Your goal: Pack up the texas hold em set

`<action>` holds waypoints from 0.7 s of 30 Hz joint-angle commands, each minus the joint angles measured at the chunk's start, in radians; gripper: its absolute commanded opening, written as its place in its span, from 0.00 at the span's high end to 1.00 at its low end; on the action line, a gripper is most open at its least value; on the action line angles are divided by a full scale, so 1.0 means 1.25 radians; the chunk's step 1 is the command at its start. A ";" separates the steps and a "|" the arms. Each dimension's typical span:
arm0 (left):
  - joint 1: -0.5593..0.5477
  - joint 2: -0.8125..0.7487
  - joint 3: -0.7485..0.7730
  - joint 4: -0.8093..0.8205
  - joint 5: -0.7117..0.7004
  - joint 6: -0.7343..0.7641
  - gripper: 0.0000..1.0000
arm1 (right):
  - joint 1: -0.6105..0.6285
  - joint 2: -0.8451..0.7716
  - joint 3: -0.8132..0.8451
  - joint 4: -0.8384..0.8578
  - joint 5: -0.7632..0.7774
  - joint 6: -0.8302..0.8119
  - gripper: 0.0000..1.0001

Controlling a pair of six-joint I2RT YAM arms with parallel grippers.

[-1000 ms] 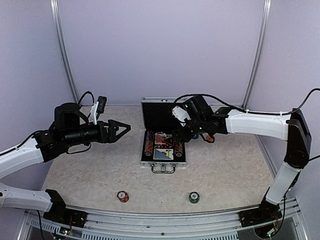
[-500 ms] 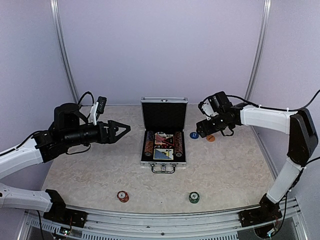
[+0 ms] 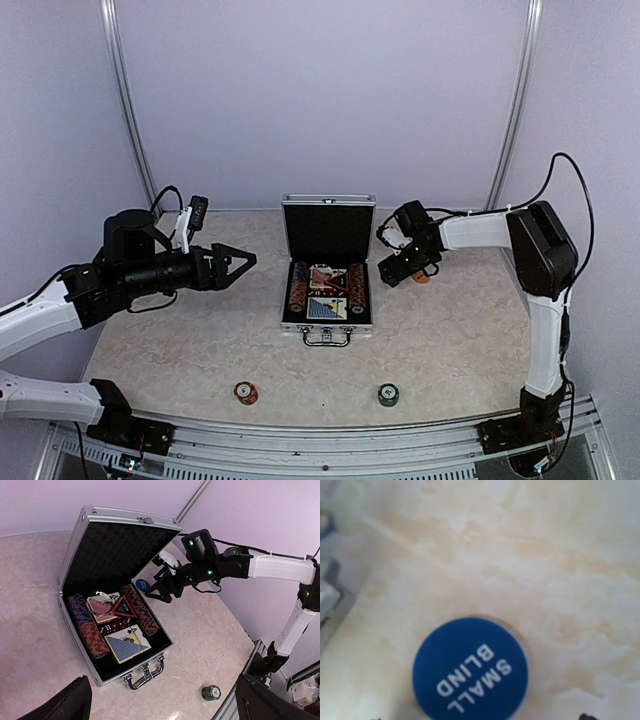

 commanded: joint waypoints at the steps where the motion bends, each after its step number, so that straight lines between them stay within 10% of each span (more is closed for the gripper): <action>1: -0.004 -0.014 -0.016 0.001 -0.013 0.003 0.01 | 0.001 0.025 0.042 0.028 0.001 -0.034 0.16; 21: -0.002 -0.023 -0.008 -0.015 -0.020 0.007 0.01 | -0.015 0.095 0.041 0.062 -0.076 0.041 0.25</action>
